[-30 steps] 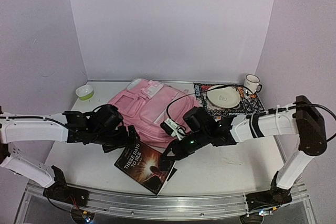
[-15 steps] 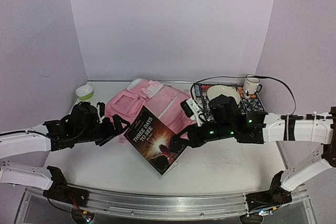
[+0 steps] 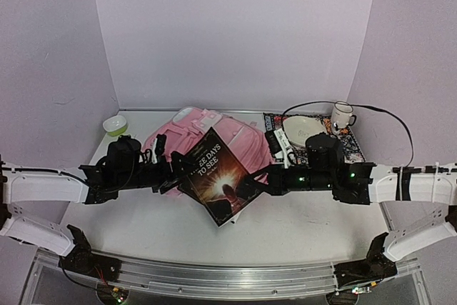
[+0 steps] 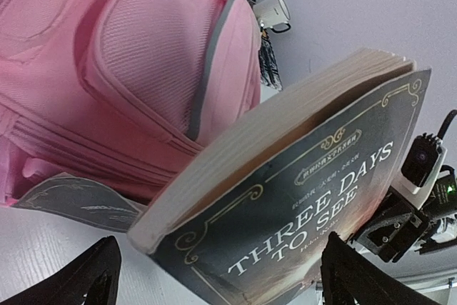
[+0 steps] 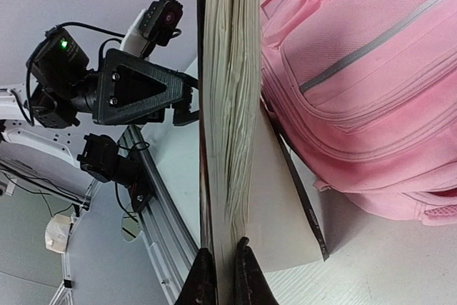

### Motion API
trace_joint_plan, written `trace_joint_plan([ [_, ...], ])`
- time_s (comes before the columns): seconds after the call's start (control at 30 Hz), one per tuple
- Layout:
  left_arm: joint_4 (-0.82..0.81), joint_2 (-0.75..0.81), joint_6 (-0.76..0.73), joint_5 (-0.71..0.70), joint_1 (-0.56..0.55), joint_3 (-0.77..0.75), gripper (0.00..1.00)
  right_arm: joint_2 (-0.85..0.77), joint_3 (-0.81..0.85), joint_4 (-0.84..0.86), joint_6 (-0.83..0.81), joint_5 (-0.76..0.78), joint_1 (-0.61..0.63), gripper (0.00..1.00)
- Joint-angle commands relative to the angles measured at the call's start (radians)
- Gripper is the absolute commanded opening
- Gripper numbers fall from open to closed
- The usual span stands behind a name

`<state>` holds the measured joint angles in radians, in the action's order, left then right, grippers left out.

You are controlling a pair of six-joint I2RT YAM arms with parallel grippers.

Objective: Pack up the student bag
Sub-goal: Pass from the right arm to the left

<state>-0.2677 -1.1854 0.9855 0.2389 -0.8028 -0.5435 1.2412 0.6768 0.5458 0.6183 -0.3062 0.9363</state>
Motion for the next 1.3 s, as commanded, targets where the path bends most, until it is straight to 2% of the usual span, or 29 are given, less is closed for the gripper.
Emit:
trace_joint_plan([
  [0.0, -0.174, -0.031, 0.005, 0.103, 0.005, -0.059, 0.96, -0.056, 0.006, 0.253, 0.058, -0.057, -0.012, 0.00],
  [0.27, -0.344, 0.028, 0.038, 0.159, 0.004, -0.030, 0.80, -0.030, 0.016, 0.320, 0.102, -0.103, -0.020, 0.00],
  [0.63, -0.440, 0.121, 0.023, 0.166, -0.003, -0.037, 0.61, 0.120, 0.059, 0.355, 0.176, -0.149, -0.061, 0.00],
  [0.77, -0.452, 0.102, 0.014, 0.166, -0.003, -0.058, 0.49, 0.159, 0.074, 0.374, 0.187, -0.161, -0.073, 0.00],
  [0.97, -0.458, 0.053, 0.015, 0.113, -0.003, -0.086, 0.13, 0.166, 0.057, 0.393, 0.194, -0.106, -0.080, 0.01],
  [1.03, -0.459, 0.049, 0.017, 0.081, -0.003, -0.087, 0.06, 0.153, 0.039, 0.395, 0.195, -0.068, -0.082, 0.04],
  [1.1, -0.459, 0.046, 0.024, 0.032, -0.003, -0.087, 0.00, 0.140, 0.017, 0.396, 0.196, -0.035, -0.083, 0.15],
  [1.27, -0.460, 0.015, 0.055, -0.083, -0.003, -0.105, 0.00, 0.101, -0.033, 0.412, 0.201, 0.049, -0.085, 0.43],
])
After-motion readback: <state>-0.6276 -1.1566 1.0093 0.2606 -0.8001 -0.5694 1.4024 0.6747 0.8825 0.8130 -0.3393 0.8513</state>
